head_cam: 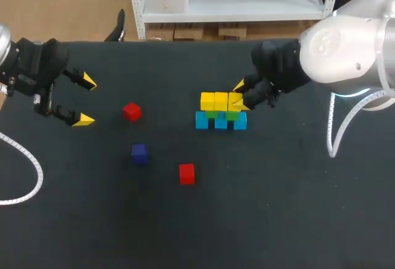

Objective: Place the blue cubes, place green cubes on the blue cubes, place the yellow cubes on the green cubes, then place the red cubes on the yellow cubes, and place purple cube on the red cubes.

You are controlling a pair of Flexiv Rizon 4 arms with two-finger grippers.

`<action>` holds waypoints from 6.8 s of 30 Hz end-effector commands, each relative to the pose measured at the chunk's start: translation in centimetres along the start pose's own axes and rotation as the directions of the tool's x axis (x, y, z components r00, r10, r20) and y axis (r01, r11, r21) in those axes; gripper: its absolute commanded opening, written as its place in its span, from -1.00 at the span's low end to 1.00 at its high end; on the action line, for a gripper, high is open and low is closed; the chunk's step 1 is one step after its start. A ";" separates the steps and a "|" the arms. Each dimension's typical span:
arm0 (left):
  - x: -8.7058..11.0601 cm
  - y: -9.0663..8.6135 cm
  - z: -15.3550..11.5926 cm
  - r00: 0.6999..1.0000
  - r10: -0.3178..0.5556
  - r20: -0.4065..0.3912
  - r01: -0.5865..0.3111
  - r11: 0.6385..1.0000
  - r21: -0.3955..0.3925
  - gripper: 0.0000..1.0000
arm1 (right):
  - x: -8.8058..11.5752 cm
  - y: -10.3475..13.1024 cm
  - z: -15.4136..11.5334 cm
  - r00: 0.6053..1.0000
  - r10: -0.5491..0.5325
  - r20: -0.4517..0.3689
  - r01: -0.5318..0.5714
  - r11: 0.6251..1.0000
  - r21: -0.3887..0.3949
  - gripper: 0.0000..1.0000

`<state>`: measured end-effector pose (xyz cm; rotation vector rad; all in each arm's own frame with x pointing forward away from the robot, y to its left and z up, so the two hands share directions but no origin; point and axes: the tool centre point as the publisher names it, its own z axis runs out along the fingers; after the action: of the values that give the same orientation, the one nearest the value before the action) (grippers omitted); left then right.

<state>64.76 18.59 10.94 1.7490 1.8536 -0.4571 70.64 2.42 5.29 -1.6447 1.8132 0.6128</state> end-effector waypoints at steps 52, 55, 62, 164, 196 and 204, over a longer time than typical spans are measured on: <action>0.2 0.0 0.0 1.000 0.004 0.005 -0.004 1.000 0.000 1.00 | 1.8 0.4 -1.6 0.999 0.020 0.031 -0.019 0.999 -0.025 -1.00; 0.2 0.0 0.0 1.000 0.004 0.005 -0.004 1.000 0.000 1.00 | 1.9 0.2 -1.5 0.999 0.020 0.032 -0.019 0.999 -0.028 -1.00; 0.2 0.0 0.0 1.000 0.004 0.005 -0.004 1.000 0.000 1.00 | 1.7 0.1 -1.2 0.999 0.019 0.034 -0.018 0.999 -0.036 -1.00; -0.8 3.0 2.3 0.928 0.372 0.010 -0.370 0.921 0.124 1.00 | 8.8 4.8 -11.2 0.993 0.010 0.115 -0.006 0.999 -0.038 1.00; 1.3 7.4 10.8 0.535 0.835 0.128 -0.769 0.418 0.484 1.00 | 8.8 4.8 -11.2 0.993 0.010 0.115 -0.006 0.999 -0.038 1.00; 2.7 8.3 12.5 0.608 0.791 0.063 -0.720 0.515 0.465 1.00 | 8.8 4.8 -11.2 0.993 0.010 0.115 -0.006 0.999 -0.038 1.00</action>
<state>74.15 14.34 0.87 2.7065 0.8665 -0.3557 64.09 -11.00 6.77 -1.5944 1.7386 0.7334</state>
